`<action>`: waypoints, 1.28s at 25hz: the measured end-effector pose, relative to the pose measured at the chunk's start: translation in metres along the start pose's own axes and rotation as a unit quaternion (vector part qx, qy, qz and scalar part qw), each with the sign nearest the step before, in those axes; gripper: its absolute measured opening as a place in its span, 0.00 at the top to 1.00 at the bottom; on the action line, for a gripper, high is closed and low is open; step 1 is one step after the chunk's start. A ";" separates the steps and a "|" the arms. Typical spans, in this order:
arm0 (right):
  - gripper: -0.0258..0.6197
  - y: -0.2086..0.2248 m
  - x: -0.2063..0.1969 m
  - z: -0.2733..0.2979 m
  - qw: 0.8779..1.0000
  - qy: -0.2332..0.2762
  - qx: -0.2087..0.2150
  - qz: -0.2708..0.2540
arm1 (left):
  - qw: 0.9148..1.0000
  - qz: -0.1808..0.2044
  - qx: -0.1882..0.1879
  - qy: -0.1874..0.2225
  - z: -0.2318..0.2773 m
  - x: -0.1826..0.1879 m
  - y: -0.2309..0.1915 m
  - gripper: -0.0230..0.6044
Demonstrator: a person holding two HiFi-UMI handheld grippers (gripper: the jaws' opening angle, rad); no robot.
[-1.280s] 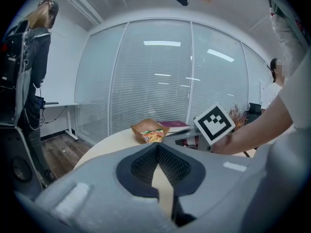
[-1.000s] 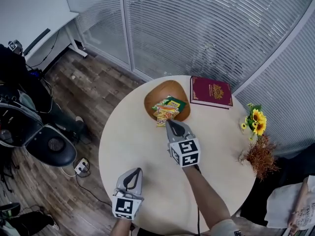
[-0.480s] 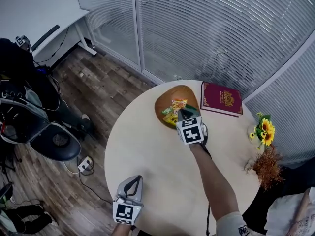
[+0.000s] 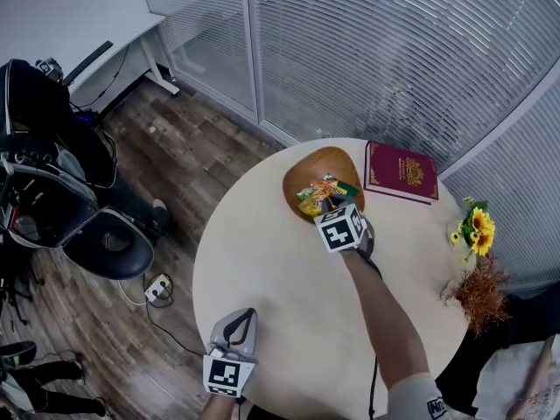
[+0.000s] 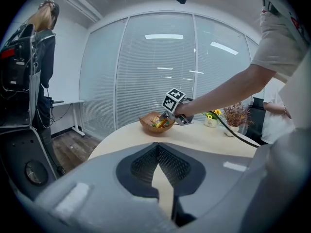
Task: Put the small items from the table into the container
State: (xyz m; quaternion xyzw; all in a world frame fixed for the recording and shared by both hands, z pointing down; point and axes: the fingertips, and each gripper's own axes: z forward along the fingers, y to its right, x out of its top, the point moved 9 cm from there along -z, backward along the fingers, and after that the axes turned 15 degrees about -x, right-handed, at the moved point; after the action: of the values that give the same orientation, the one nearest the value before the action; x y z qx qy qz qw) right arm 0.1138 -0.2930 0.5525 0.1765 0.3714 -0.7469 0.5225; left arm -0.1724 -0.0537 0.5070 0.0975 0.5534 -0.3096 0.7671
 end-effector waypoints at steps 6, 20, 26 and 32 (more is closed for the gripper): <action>0.93 0.013 -0.003 -0.043 0.998 0.057 -0.010 0.027 | 1.000 0.007 0.002 0.006 -0.003 0.004 0.004 0.97; 0.96 0.010 -0.112 -0.289 0.959 0.177 0.008 0.222 | 0.995 0.046 -0.064 0.053 -0.001 0.045 0.060 0.97; 0.96 -0.045 -0.179 -0.367 0.944 0.175 -0.042 0.277 | 0.991 0.057 -0.112 0.050 -0.001 0.041 0.112 0.97; 0.96 -0.084 -0.227 -0.408 0.943 0.149 -0.055 0.294 | 0.984 0.067 -0.160 0.029 -0.010 0.019 0.163 0.97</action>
State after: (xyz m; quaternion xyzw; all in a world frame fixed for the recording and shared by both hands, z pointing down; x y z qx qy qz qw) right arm 0.0755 0.1712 0.4620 0.3581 0.4174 -0.5039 0.6661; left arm -0.0813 0.0731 0.4545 0.0194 0.6102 -0.1623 0.7752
